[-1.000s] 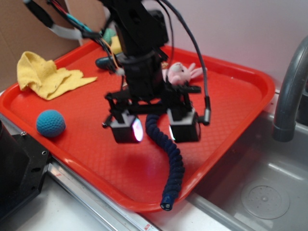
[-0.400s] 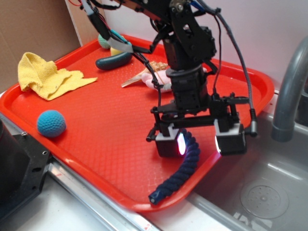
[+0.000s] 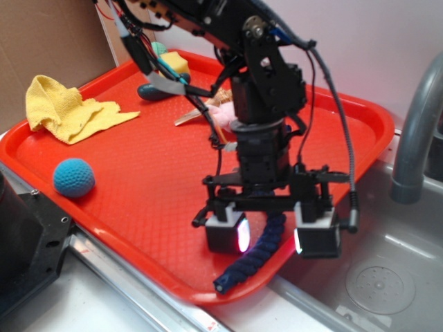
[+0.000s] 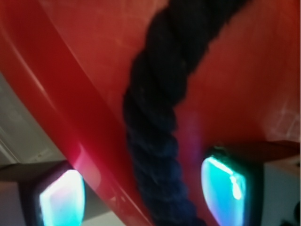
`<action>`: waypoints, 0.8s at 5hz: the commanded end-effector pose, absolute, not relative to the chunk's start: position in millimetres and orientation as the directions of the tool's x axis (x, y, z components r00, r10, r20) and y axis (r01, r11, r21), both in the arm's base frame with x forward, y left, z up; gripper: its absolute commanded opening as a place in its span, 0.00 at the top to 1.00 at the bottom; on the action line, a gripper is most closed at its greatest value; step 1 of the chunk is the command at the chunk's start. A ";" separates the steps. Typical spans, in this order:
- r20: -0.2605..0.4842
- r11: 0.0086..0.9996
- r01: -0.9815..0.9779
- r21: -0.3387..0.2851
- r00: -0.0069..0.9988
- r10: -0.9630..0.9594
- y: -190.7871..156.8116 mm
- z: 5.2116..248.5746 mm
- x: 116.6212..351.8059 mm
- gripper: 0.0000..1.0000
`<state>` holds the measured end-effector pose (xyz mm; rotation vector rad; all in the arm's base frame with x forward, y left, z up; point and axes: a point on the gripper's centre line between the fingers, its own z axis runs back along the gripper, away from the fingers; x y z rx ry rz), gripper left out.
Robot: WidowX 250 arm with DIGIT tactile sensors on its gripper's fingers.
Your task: Grab the blue rope.
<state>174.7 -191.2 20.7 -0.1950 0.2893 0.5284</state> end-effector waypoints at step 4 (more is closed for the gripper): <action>-0.174 0.866 -0.498 -0.042 0.857 0.485 -135.6 36.4 210.5 0.00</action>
